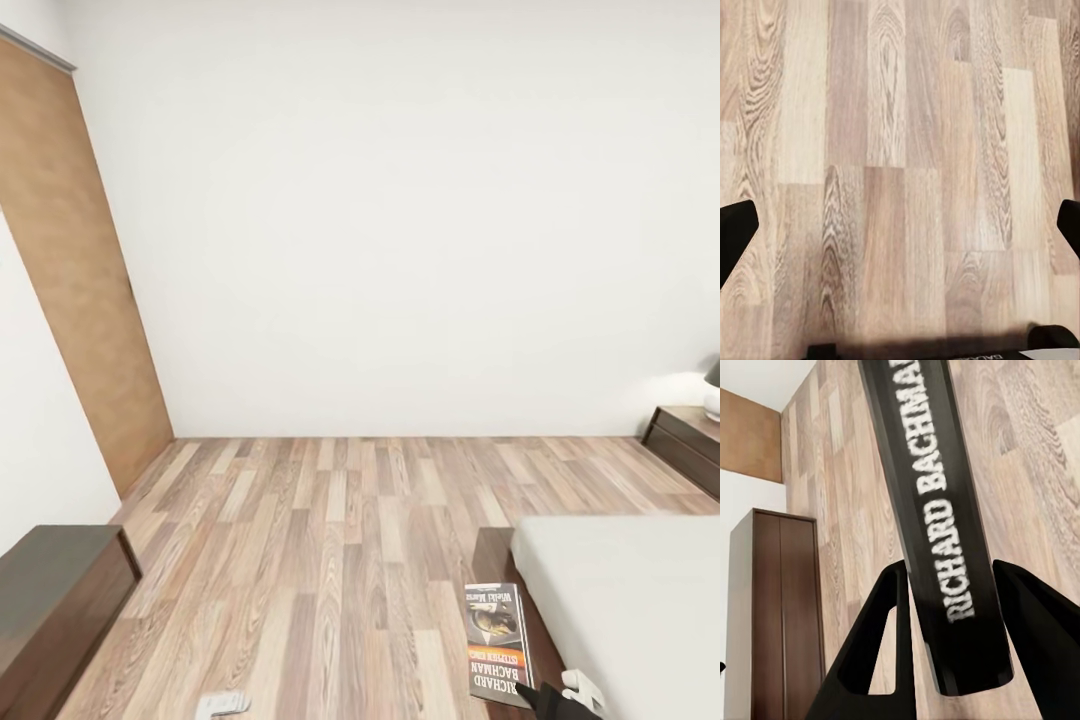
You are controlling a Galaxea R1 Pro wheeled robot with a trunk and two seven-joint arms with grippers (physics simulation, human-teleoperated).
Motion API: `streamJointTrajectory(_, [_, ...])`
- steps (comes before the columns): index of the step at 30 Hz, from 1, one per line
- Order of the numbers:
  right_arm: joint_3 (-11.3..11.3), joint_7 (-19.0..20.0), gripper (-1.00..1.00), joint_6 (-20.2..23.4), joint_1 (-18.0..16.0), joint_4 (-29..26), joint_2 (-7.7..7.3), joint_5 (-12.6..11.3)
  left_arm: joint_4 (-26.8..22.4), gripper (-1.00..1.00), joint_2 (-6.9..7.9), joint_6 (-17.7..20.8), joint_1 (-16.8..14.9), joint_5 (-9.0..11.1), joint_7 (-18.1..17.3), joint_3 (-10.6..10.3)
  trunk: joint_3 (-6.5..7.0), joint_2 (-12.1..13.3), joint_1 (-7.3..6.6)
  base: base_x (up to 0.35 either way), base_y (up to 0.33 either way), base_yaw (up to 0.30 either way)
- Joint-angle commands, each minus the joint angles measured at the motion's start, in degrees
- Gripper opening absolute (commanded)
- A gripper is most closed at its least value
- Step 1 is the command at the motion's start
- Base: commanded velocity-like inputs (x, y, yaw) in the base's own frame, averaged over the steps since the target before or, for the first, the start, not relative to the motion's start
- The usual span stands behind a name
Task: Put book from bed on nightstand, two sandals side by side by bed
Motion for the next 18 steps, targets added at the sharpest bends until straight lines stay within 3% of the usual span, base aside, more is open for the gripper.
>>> streamJointTrajectory(1, [-0.11, 0.21, -1.00, 0.60, -0.05, -0.03, -0.01, -0.64, 0.08, 1.00, 0.01, -0.01, -0.05, 0.42, -0.40, 0.34, -0.09, -0.07, 0.05, 0.333, 0.000, 0.000])
streamJointTrajectory(18, [-0.12, 0.21, -1.00, 0.60, -0.05, -0.03, -0.01, -0.64, 0.08, 1.00, 0.01, -0.02, -0.05, 0.42, -0.38, 0.34, -0.09, -0.07, 0.05, 0.333, 0.000, 0.000])
